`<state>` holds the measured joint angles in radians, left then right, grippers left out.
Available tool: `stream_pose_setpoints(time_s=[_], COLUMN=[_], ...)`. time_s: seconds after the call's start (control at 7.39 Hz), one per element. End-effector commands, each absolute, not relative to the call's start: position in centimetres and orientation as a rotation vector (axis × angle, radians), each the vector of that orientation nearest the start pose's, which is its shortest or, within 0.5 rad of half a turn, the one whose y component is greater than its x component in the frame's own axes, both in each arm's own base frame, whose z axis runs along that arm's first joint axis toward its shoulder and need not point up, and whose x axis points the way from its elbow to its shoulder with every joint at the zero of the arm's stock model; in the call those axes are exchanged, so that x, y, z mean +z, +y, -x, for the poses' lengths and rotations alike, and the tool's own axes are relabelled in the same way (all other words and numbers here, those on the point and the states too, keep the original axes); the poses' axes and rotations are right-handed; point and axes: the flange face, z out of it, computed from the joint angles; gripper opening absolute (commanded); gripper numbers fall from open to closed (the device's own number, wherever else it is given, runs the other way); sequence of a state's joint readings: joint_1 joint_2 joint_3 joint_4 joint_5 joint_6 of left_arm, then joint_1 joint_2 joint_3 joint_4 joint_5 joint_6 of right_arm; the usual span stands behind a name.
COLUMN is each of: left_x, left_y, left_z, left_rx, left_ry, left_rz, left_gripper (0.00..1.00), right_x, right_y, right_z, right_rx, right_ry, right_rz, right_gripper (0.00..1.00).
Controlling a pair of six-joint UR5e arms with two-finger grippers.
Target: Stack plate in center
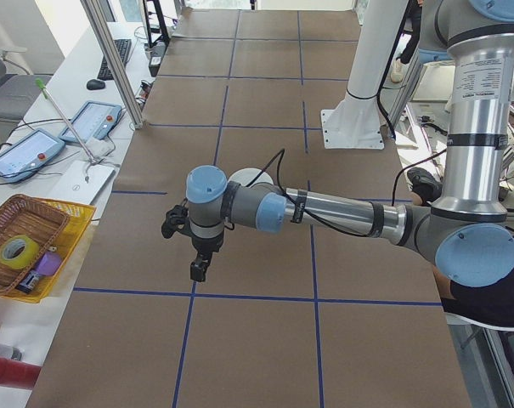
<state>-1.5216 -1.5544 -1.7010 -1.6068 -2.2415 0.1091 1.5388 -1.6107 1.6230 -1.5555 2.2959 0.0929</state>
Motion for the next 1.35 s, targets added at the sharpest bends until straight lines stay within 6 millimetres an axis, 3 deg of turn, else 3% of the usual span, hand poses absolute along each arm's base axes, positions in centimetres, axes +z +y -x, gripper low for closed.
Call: stream_pose_setpoints(time_s=[0.0,0.54,1.22], left_x=[64.1,65.7,65.7], left_y=[-47.9,-47.4,-47.4], left_z=[5.3,4.7,4.7], left_rx=[0.184,0.16,0.148], left_ry=[0.672,0.765,0.767], left_rz=[-0.084,-0.041,-0.034], left_gripper=[1.0,1.0,1.0], right_x=[65.4,65.4,65.4], right_y=[-47.9,-47.9,-47.9], right_z=[-5.2,-5.2,-5.3], right_rx=[0.049,0.049,0.05], right_ry=[-0.726,-0.726,-0.726], right_rz=[0.019,0.019,0.019], right_gripper=[1.0,1.0,1.0])
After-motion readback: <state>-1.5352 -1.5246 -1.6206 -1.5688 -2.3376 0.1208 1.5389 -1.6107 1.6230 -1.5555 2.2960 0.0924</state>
